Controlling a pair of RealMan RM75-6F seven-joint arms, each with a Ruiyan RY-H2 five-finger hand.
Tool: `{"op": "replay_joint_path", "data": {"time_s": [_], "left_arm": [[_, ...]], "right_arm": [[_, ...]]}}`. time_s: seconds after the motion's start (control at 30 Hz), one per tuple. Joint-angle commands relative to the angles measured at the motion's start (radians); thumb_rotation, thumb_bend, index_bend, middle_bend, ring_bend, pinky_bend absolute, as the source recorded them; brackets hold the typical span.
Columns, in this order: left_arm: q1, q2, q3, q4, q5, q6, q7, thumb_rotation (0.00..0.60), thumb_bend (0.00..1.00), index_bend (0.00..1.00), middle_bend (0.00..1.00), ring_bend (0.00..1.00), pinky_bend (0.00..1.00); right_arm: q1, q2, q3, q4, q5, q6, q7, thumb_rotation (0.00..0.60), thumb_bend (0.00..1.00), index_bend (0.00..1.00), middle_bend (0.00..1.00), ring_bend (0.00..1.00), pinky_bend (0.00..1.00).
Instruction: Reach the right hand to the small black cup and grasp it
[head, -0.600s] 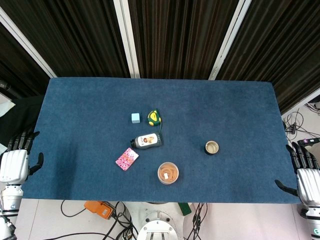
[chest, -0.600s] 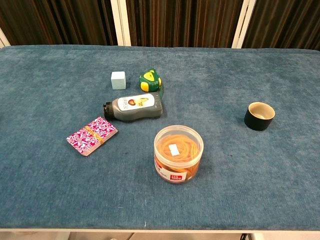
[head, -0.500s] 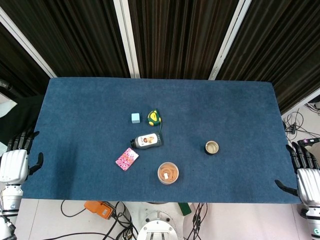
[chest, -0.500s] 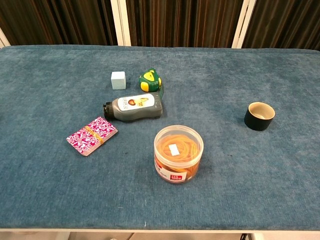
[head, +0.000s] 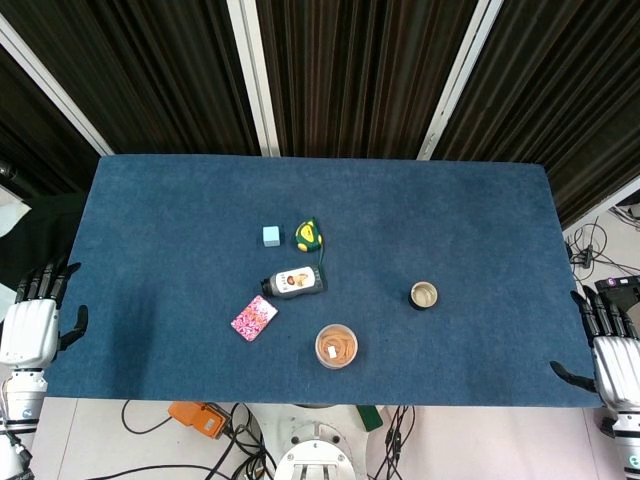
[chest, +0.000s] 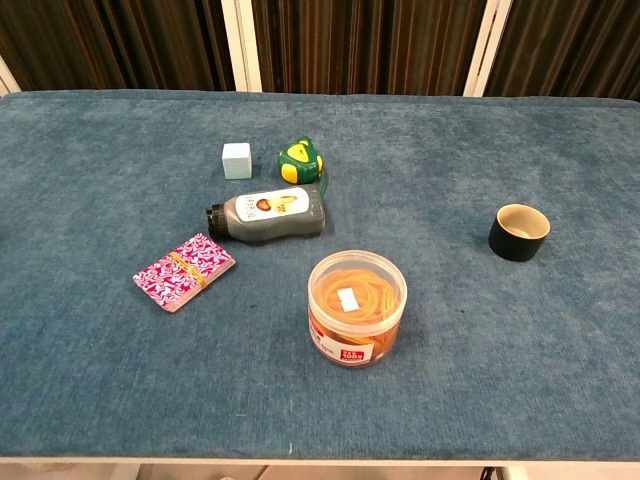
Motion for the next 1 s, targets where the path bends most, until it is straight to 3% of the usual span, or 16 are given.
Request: {"op": "replay_joint_path", "data": {"time_s": [0.03,0.17,0.37,0.53,0.7,1.0], "left_arm": [[0.003,-0.001,-0.001,-0.007,-0.005,0.004,0.000,0.600,0.46,0.14,0.04,0.10,0.10],[0.008,0.003,-0.002,-0.017,-0.012,0.006,-0.004,0.600,0.46,0.14,0.04,0.10,0.10],[0.008,0.008,0.000,-0.022,-0.012,0.001,-0.012,0.600,0.46,0.14,0.04,0.10,0.10],[0.008,0.009,-0.003,-0.022,-0.021,-0.002,-0.013,0.600,0.46,0.14,0.04,0.11,0.10],[0.010,0.011,-0.003,-0.026,-0.024,-0.002,-0.009,0.600,0.46,0.14,0.04,0.11,0.10],[0.009,0.010,-0.003,-0.024,-0.023,-0.003,-0.004,0.600,0.46,0.14,0.04,0.12,0.10]], "right_arm": [[0.013,-0.003,0.013,0.010,0.055,-0.041,0.022,0.600,0.26,0.04,0.07,0.06,0.16],[0.071,-0.027,0.036,0.064,0.126,-0.170,0.108,0.600,0.26,0.04,0.07,0.06,0.16],[0.183,-0.124,0.064,0.205,0.148,-0.343,0.199,0.600,0.26,0.05,0.07,0.06,0.15],[0.255,-0.212,0.095,0.299,0.162,-0.405,0.192,0.600,0.26,0.05,0.07,0.06,0.14],[0.313,-0.289,0.113,0.363,0.173,-0.453,0.187,0.600,0.26,0.15,0.12,0.09,0.14],[0.387,-0.356,0.100,0.373,0.120,-0.497,0.191,0.600,0.26,0.27,0.17,0.13,0.14]]}}
